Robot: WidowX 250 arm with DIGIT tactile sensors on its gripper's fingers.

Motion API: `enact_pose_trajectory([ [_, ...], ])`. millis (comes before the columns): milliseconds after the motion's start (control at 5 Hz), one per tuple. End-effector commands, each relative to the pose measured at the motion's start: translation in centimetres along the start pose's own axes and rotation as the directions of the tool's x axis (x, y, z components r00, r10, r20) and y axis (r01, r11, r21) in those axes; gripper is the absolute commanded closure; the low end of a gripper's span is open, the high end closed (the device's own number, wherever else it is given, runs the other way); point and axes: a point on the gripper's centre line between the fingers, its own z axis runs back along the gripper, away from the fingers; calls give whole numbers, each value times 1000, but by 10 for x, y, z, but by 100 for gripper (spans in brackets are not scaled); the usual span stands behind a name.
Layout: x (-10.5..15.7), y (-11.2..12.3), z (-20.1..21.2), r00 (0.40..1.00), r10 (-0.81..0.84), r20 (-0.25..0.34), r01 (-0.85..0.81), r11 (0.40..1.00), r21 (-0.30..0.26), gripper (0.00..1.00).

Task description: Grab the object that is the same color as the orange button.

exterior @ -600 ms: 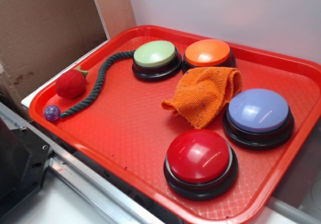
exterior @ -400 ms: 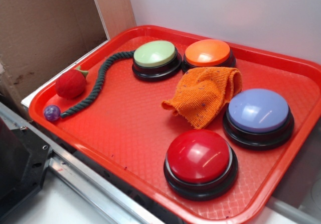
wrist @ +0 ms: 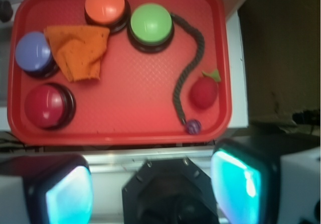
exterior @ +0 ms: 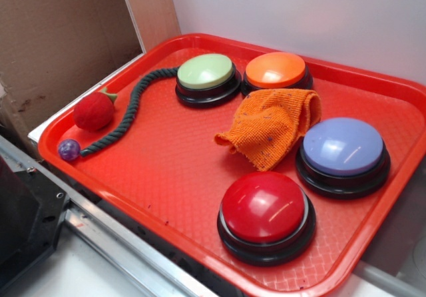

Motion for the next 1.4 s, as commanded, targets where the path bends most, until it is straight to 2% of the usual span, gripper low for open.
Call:
enact_pose_trajectory([
  [0, 43, -17, -35, 996, 92, 18, -91, 995, -33, 0],
  [200, 68, -33, -69, 987, 159, 28, -157, 985, -70, 0],
  [400, 82, -57, -103, 970, 240, 36, -234, 966, -113, 0],
  [600, 89, -72, -127, 973, 232, 13, -227, 961, -159, 0],
  [800, 95, -79, -150, 966, 260, -2, -257, 955, -147, 0],
  [1200, 103, -91, -196, 965, 251, -75, -258, 959, -120, 0],
])
